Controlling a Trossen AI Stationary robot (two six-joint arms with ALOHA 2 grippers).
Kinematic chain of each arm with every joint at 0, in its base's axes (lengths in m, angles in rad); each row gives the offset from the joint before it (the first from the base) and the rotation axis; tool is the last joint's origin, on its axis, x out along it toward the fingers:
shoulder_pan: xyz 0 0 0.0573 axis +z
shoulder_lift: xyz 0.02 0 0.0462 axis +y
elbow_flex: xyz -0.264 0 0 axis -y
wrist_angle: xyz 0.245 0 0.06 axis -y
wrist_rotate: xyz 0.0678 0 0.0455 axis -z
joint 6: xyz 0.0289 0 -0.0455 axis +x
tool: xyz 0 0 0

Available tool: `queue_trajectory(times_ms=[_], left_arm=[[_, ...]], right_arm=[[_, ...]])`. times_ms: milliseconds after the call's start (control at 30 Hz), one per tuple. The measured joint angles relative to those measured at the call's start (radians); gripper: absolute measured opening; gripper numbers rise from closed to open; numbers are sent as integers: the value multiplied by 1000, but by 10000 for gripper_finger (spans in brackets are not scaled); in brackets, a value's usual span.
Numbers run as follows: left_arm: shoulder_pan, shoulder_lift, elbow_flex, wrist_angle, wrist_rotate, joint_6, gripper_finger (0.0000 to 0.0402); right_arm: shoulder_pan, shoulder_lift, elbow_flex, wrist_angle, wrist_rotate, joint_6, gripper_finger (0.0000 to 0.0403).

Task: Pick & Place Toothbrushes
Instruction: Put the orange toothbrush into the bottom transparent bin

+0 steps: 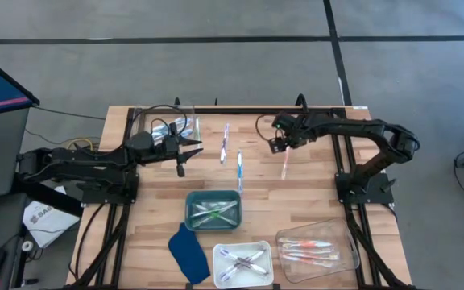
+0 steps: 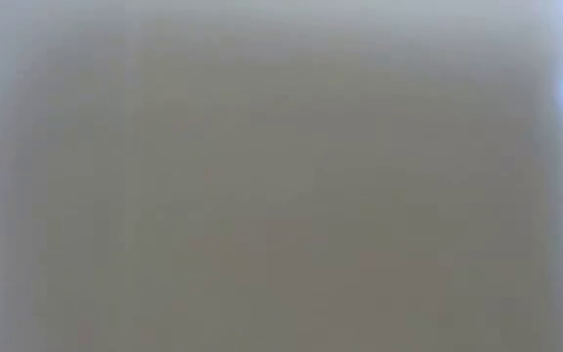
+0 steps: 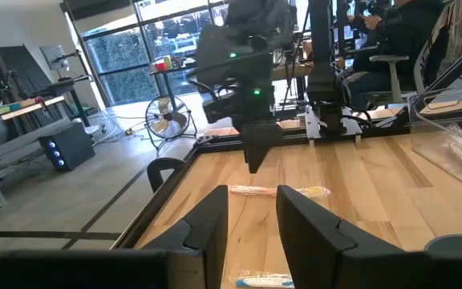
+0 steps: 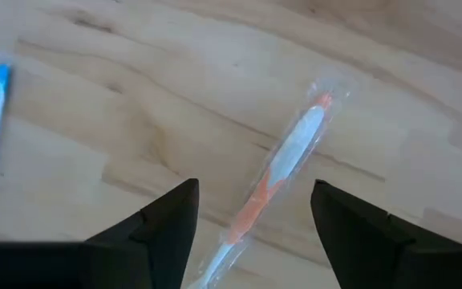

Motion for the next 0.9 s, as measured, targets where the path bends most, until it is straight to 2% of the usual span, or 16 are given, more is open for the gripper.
queue_trajectory(times_ms=[133, 333, 600, 900], left_arm=[[0, 0, 0, 1, 0, -13, 102], [0, 0, 0, 2, 20, -16, 102], [0, 0, 0, 3, 34, -17, 102], [0, -1, 0, 4, 34, -19, 101]], right_arm=[[-1, 0, 0, -7, -54, 1, 234], [63, 0, -32, 2, -57, 54, 234], [5, 0, -118, 154, -59, 69, 234], [6, 0, -162, 149, -55, 119, 234]])
